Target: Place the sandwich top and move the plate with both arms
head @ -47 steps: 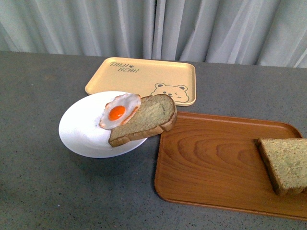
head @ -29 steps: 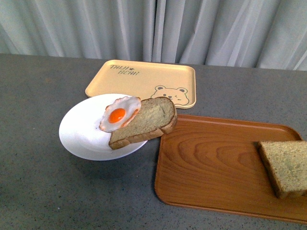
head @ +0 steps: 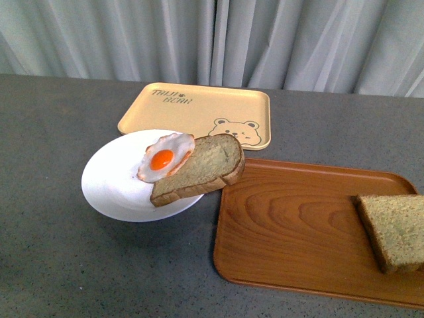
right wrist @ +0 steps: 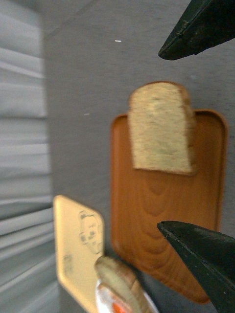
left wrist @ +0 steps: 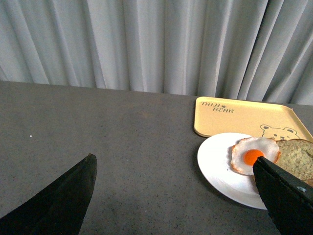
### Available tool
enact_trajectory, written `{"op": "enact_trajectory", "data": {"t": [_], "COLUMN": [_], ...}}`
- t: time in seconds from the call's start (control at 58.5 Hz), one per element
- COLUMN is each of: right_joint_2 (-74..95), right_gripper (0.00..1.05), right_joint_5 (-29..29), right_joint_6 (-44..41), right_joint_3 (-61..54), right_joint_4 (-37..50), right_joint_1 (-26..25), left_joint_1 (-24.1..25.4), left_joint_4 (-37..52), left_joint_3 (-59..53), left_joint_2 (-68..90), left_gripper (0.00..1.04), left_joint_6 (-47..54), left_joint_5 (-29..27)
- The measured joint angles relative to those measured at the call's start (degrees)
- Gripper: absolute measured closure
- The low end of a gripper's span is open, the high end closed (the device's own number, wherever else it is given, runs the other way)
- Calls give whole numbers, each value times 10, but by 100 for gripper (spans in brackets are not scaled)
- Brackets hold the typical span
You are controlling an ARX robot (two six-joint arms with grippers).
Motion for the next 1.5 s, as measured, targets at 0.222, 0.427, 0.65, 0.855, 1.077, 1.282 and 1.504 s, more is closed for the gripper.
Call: {"op": "enact_trajectory", "data": {"t": [0.222,0.427,0.65,0.855,1.077,1.282,1.504], "right_joint_2": [453,777,913,949,956,943,871], "right_gripper": [9,9,9,9,41,74,103], "right_joint_5": [-113,-132,-158,-154,-151,-159,-193], "right_joint_6": [57,58,78,96,125,144,175], "right_joint_3": [117,190,198,233,245,245,242], "right_joint_4": [266,358,386,403,411,413,400], "right_joint_1": [-136,-214,-230,-189,-161,-147,-137], "left_joint_1": [0,0,0,0,0,0,0], "left_joint_4": [0,0,0,0,0,0,0], "left_joint_3": [0,0,0,0,0,0,0], "left_joint_2": [0,0,0,0,0,0,0], "left_gripper": [9,9,9,9,9,9,9], "left_joint_6": [0,0,0,0,0,0,0], "left_joint_5": [0,0,0,0,0,0,0]}}
